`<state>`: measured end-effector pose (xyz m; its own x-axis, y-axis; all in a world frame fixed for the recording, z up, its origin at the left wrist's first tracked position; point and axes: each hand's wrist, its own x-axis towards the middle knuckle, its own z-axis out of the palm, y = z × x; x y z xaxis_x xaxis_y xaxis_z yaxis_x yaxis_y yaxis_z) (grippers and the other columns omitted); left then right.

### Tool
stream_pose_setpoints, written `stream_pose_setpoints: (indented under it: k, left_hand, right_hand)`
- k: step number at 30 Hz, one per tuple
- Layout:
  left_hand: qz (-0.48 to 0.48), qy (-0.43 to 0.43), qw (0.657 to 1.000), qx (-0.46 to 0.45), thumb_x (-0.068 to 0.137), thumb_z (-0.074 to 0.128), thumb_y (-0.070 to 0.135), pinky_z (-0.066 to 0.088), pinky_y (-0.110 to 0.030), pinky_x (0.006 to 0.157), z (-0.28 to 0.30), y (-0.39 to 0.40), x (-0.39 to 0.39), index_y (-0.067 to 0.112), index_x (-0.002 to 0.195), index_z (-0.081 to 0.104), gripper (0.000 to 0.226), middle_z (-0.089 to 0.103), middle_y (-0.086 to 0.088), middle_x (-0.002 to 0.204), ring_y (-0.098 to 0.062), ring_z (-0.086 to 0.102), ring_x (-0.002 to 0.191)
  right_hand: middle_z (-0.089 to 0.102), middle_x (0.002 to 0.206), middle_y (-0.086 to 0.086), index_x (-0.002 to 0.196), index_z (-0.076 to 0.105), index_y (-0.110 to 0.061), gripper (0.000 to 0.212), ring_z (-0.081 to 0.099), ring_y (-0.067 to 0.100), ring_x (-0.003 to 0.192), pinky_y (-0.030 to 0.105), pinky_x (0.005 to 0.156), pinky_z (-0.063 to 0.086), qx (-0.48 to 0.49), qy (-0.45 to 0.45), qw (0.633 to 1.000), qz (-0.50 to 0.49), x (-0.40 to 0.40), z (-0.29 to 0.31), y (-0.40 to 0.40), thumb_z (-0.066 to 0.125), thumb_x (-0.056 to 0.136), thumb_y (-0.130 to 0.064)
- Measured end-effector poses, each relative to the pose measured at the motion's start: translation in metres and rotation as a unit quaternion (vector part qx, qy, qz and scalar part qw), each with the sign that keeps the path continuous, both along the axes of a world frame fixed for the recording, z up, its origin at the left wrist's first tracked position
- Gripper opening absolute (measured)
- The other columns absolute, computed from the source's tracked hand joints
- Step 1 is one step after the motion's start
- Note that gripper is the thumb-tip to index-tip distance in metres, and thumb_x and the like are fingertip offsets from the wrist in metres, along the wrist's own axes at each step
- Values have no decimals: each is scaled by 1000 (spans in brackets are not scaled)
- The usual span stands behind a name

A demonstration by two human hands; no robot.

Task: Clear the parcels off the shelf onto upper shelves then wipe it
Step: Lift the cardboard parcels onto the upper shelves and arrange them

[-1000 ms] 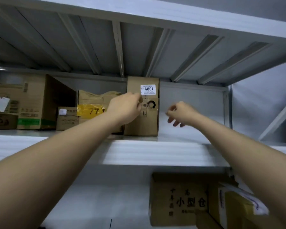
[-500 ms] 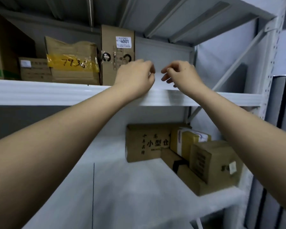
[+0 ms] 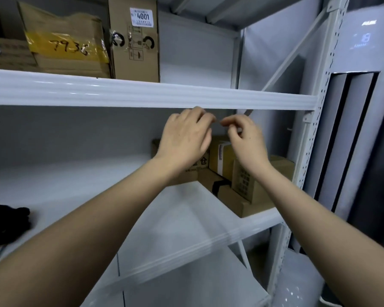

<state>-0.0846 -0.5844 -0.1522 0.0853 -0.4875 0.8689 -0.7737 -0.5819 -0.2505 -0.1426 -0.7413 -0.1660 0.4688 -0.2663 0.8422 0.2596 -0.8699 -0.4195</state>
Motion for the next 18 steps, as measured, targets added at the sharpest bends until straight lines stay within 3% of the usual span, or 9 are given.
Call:
stream_pose_setpoints:
  k: [4, 9, 18]
  left_hand:
    - [13, 70, 997, 13, 92, 51, 24, 43, -34, 74, -38, -13, 6, 19, 116, 62, 27, 62, -3, 110, -22, 61, 95]
    - [17, 185, 982, 22, 96, 44, 30, 41, -31, 89, -83, -32, 10, 24, 129, 52, 34, 55, 3, 125, -15, 53, 112]
    - [18, 310, 950, 31, 96, 44, 33, 40, -33, 94, -138, -54, 19, 23, 134, 46, 39, 52, 3, 132, -15, 49, 120]
  right_hand:
    - [62, 105, -9, 103, 65, -24, 23, 56, 11, 102, 38, 85, 50, 17, 37, 999, -34, -3, -37, -10, 46, 94, -15]
    - [62, 107, -10, 103, 66, -23, 22, 55, 8, 100, 27, 79, 45, 42, 96, 993, -63, -10, -79, -20, 48, 93, -16]
    - [59, 110, -8, 106, 66, -23, 22, 54, 9, 101, 26, 77, 44, 93, 190, 974, -83, -5, -134, -34, 47, 94, -20]
